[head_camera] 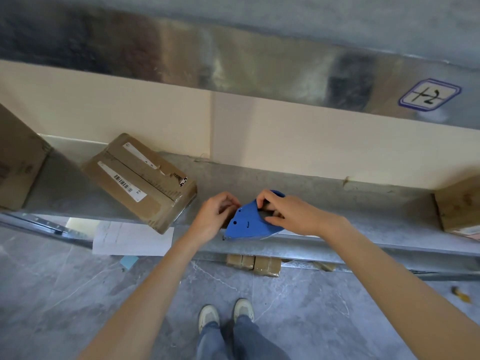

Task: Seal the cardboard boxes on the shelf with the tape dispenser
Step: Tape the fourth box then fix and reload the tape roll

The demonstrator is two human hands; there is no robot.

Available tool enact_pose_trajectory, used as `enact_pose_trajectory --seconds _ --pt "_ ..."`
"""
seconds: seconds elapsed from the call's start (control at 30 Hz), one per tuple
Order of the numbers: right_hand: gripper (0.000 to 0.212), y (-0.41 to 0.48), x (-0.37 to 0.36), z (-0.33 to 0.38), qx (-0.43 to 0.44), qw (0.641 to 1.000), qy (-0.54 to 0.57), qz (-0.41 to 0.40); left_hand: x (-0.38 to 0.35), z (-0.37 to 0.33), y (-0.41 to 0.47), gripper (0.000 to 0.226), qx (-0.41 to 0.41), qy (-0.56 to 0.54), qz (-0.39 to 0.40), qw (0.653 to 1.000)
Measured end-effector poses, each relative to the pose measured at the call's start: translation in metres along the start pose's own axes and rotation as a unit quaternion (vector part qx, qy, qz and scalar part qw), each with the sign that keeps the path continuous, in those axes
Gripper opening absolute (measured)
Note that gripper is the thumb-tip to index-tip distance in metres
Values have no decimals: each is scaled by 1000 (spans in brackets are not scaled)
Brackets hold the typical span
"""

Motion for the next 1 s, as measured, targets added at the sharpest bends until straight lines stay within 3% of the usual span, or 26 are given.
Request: enact_pose_trajectory --seconds 0.17,0.33,0.43,0.87,1.0 --pt "24 -3 -5 2 5 1000 -9 -9 -4 3 -3 8 -12 -13 1 1000" --pt "18 -5 -18 -3 -2 996 -53 -67 -5 8 -4 20 -13 -13 14 1000" --pt "30 -5 -18 1 2 994 -37 -104 -6 7 -4 21 -13 -12 2 1000" --pt "72 -13 -18 2 4 999 -14 -38 -4 6 -4 18 -7 -19 14 1000" --pt "48 -12 -16 -1 -25 1000 9 -10 -5 3 -4 15 -2 -27 19 999"
Point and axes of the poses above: each hand's wrist, its own y-axis towards the middle knuckle, its own x-axis out of the back of the hand, z = x × y, the point moved 4 cm from there along y, towards the middle knuckle, and after that the axes turned 4 degrees about -x, right-handed, at the moved point
